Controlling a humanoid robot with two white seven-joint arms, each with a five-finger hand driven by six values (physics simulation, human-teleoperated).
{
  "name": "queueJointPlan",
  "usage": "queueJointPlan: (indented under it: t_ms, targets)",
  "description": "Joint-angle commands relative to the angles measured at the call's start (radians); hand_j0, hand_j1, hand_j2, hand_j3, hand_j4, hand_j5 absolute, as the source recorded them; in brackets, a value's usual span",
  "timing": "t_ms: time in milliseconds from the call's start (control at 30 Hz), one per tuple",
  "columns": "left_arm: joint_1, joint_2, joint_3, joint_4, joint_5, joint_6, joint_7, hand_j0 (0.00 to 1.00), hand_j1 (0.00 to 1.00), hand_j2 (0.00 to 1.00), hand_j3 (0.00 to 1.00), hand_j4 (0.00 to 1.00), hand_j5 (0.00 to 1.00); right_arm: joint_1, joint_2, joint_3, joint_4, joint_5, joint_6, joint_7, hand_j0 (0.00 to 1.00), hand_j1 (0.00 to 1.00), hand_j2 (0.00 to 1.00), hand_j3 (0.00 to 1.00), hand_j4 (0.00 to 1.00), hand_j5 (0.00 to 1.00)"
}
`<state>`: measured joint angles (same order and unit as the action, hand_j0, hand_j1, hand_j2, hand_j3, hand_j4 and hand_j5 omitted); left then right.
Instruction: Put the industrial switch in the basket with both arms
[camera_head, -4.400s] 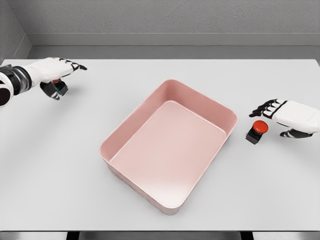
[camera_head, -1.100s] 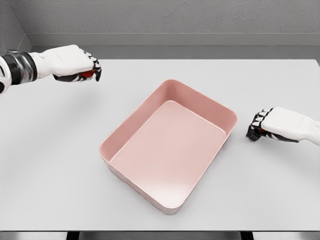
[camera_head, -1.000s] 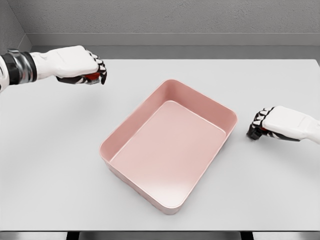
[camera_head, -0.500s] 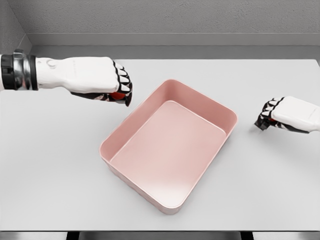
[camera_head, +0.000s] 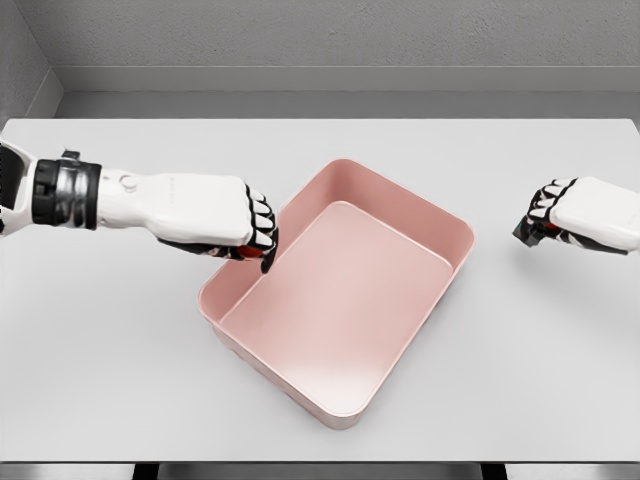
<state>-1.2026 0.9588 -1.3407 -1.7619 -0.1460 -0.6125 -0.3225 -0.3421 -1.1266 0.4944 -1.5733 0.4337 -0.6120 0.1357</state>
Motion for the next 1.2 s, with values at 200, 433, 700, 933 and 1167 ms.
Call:
queueJointPlan:
  t_ms: [200, 433, 700, 933, 1167]
  targets:
    - [0.002, -0.074, -0.092, -0.001, 0.002, 0.002, -0.009, 0.5, 0.5, 0.5, 0.5, 0.5, 0.5, -0.002, -0.024, -0.02, -0.03, -0.033, 0.001, -0.001, 0.43, 0.43, 0.43, 0.43, 0.43, 0.43]
    - [0.0, -0.078, -0.121, -0.001, -0.006, 0.002, -0.009, 0.57, 0.57, 0.57, 0.57, 0.57, 0.57, 0.0, -0.056, -0.033, -0.082, -0.067, 0.001, -0.002, 0.42, 0.42, 0.42, 0.42, 0.42, 0.42]
    - [0.012, -0.086, -0.129, 0.001, -0.024, 0.002, -0.009, 0.74, 0.74, 0.74, 0.74, 0.74, 0.74, -0.008, -0.056, -0.034, -0.111, -0.075, 0.001, -0.002, 0.42, 0.42, 0.42, 0.42, 0.42, 0.42]
    - [0.005, -0.123, -0.127, -0.001, -0.023, 0.002, -0.009, 0.86, 0.86, 0.86, 0.86, 0.86, 0.86, -0.014, -0.044, -0.037, -0.132, -0.075, 0.001, -0.002, 0.41, 0.41, 0.41, 0.41, 0.41, 0.41]
    - [0.0, -0.123, -0.124, -0.001, -0.02, 0.002, -0.006, 0.97, 0.97, 0.97, 0.97, 0.97, 0.97, -0.025, -0.013, -0.037, -0.151, -0.075, 0.001, -0.002, 0.4, 0.4, 0.4, 0.4, 0.4, 0.4]
